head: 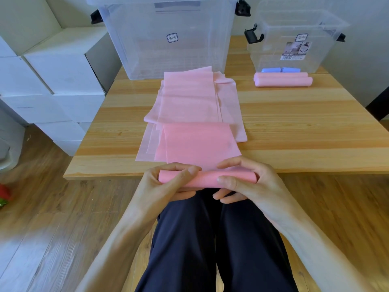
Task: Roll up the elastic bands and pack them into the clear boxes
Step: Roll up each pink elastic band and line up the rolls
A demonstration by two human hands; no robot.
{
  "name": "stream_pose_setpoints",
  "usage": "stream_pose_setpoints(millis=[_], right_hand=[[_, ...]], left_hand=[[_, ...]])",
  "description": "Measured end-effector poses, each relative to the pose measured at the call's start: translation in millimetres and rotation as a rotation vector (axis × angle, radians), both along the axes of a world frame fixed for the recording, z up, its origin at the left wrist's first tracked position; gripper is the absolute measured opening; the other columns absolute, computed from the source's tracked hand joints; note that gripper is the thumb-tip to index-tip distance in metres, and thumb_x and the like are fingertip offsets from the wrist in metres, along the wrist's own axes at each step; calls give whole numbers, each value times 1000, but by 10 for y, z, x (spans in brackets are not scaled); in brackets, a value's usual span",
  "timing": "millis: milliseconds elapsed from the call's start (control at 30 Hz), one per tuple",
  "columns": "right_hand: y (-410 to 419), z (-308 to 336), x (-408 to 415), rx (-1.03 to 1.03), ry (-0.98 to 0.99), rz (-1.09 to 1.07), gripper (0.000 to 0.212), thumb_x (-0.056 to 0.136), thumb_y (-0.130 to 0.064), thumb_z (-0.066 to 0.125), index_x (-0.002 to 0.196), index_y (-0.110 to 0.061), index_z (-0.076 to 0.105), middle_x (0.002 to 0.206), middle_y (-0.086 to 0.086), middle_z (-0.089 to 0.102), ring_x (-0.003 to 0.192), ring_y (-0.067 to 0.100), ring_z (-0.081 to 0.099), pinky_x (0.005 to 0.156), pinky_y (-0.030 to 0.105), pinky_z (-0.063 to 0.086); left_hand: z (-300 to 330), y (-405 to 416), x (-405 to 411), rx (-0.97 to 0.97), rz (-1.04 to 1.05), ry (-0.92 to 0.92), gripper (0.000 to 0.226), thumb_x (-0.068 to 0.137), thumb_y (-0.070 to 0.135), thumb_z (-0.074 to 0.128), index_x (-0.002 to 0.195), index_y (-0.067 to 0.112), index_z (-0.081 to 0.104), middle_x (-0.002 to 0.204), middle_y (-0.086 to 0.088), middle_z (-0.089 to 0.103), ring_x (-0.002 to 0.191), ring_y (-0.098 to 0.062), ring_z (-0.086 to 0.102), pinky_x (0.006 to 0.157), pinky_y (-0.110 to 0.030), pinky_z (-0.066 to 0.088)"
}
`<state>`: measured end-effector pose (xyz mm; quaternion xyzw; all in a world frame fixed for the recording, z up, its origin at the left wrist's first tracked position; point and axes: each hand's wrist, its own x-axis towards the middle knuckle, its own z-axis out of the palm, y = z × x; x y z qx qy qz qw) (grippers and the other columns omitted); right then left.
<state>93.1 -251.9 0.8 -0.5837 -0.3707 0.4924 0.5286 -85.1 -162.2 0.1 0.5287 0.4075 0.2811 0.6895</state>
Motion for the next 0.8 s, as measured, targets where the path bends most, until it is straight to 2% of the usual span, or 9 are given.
stream_pose_setpoints(millis=[67,133,233,300,400,533,600,733,800], right_hand=[[0,4,2,2,3,-15,25,79,-25,72,98,-8,72,82,13,75,72,30,75,63,31,62],[-10,15,0,-10,14,2,30,80,-30,69,100,-9,71,84,15,76,74,31,75,64,32,62],[-13,19,4,-16,28,36,36,77,-21,73,112,-13,66,87,16,76,77,30,75,68,33,62],[-5,11,6,-14,12,30,30,78,-19,73,105,-8,68,82,17,75,73,31,75,64,33,62],[-4,17,0,-22,15,21,26,79,-29,71,93,-6,70,76,19,73,67,32,74,56,31,60],[-8,12,5,-18,23,56,35,77,-21,74,107,-6,64,87,16,75,77,32,75,66,34,62],[-6,5,11,-5,-4,47,31,79,-17,73,105,-3,64,87,16,75,76,31,75,66,33,62],[-10,13,16,-25,7,11,32,81,-32,67,92,-2,67,81,17,75,71,32,75,60,31,61],[-9,12,14,-22,21,21,33,81,-31,69,100,-4,67,86,17,75,76,31,75,65,33,62]], left_hand=[[-2,-4,-2,4,5,-26,31,67,32,73,92,15,79,96,-5,77,92,-15,74,69,-21,59],[-8,-5,1,11,24,-22,27,67,32,73,87,16,80,94,-4,77,91,-15,74,68,-21,58],[-16,2,4,7,39,-15,22,70,32,73,85,17,80,93,-5,77,90,-18,75,67,-21,58],[-11,10,-6,-1,15,-27,20,71,29,84,88,18,80,96,-6,77,93,-18,74,70,-22,59],[-13,10,-24,4,-11,-35,20,70,22,87,88,16,80,95,-8,76,93,-17,74,71,-22,58],[-2,8,-24,18,10,1,25,68,28,75,85,10,77,92,-7,77,87,-19,75,66,-22,58],[2,12,-31,24,-14,12,26,69,28,78,86,10,77,93,-8,77,88,-18,75,68,-21,58],[-6,1,-27,24,-20,-26,19,67,22,80,86,17,80,94,-4,77,91,-14,74,70,-21,58],[-13,0,-20,30,-1,-10,24,67,25,75,88,14,79,93,-6,77,90,-17,74,69,-21,59]])
